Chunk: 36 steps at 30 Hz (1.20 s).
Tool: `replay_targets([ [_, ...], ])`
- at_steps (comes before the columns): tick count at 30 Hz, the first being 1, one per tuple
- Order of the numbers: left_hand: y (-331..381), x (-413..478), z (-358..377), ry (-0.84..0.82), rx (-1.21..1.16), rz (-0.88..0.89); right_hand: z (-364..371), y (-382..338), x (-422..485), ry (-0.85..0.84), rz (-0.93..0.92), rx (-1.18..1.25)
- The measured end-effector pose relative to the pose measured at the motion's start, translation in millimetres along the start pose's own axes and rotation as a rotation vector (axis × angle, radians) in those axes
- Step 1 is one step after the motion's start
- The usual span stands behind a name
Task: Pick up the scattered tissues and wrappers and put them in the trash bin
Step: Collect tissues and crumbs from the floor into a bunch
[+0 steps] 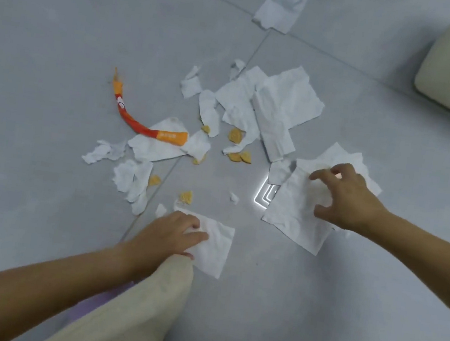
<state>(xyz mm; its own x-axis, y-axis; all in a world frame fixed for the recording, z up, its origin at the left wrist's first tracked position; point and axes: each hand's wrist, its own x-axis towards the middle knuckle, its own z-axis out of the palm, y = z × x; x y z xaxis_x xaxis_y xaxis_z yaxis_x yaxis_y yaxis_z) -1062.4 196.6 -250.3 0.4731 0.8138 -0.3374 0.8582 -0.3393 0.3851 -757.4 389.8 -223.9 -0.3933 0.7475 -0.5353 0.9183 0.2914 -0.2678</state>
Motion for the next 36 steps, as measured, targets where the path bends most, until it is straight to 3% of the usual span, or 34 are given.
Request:
replay_targets([
  [4,2,12,0,-0.054,0.016,0.053,22,-11,-4,-0.005,0.085,-0.06],
  [8,-5,13,-3,-0.07,-0.059,0.126,34,-19,0,0.095,0.093,-0.064],
  [14,-17,11,-11,0.009,-0.205,0.05,27,-42,-12,0.07,0.014,-0.022],
  [19,-24,15,-27,0.197,-0.383,0.054,2,-78,-29,0.119,-0.065,0.096],
  [23,-24,35,-57,0.38,-0.5,-0.046,-16,-116,-26,0.117,-0.206,0.16],
  [29,-4,54,-87,0.512,-0.727,-0.191,-23,-155,-11,-0.038,-0.346,0.254],
  [31,0,53,-94,0.551,-0.807,-0.23,-29,-160,-9,-0.018,-0.399,0.286],
  [36,22,51,-112,0.544,-0.934,-0.067,-63,-154,-14,0.088,-0.481,0.34],
])
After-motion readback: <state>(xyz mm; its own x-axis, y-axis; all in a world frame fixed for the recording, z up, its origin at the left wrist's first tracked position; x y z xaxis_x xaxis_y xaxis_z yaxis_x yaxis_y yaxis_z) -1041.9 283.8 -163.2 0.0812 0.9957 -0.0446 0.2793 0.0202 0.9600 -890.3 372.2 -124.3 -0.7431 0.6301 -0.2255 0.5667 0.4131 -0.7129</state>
